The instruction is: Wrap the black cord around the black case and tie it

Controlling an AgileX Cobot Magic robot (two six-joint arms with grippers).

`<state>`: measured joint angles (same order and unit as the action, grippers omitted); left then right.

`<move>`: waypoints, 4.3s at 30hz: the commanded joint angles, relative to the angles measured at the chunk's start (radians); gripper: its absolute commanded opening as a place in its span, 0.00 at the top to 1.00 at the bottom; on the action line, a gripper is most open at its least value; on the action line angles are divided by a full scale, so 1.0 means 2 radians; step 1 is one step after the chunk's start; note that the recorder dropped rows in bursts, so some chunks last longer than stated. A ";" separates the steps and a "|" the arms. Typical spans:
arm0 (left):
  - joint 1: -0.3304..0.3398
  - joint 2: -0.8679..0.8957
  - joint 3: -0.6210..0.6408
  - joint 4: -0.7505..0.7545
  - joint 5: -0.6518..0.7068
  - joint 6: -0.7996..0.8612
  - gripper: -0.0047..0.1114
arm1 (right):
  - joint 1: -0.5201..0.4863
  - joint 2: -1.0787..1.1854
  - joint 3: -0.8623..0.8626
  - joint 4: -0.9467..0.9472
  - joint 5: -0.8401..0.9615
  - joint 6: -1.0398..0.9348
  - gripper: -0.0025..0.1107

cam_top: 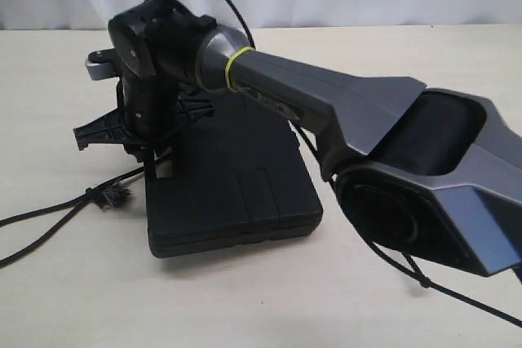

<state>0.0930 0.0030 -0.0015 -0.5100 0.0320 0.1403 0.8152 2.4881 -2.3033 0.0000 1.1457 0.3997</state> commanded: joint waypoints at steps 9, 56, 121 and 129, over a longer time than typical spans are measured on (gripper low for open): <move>0.000 -0.001 0.001 0.002 -0.061 -0.094 0.96 | -0.016 -0.124 -0.006 0.045 0.038 -0.126 0.94; -0.029 0.863 -0.424 -0.526 0.413 0.993 0.96 | -0.118 -0.136 -0.006 0.059 0.038 -0.117 0.94; -0.096 0.912 -0.495 -0.617 0.383 1.001 0.96 | -0.118 -0.625 0.644 -0.127 -0.361 -0.285 0.41; -0.096 0.912 -0.495 -0.617 0.383 1.001 0.96 | -0.118 -0.667 0.881 -0.127 -0.641 -0.429 0.41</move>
<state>-0.0930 1.8310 -0.9815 -1.7217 0.7709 2.1123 0.5842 1.1564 -0.6506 -0.2441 0.0511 -0.3813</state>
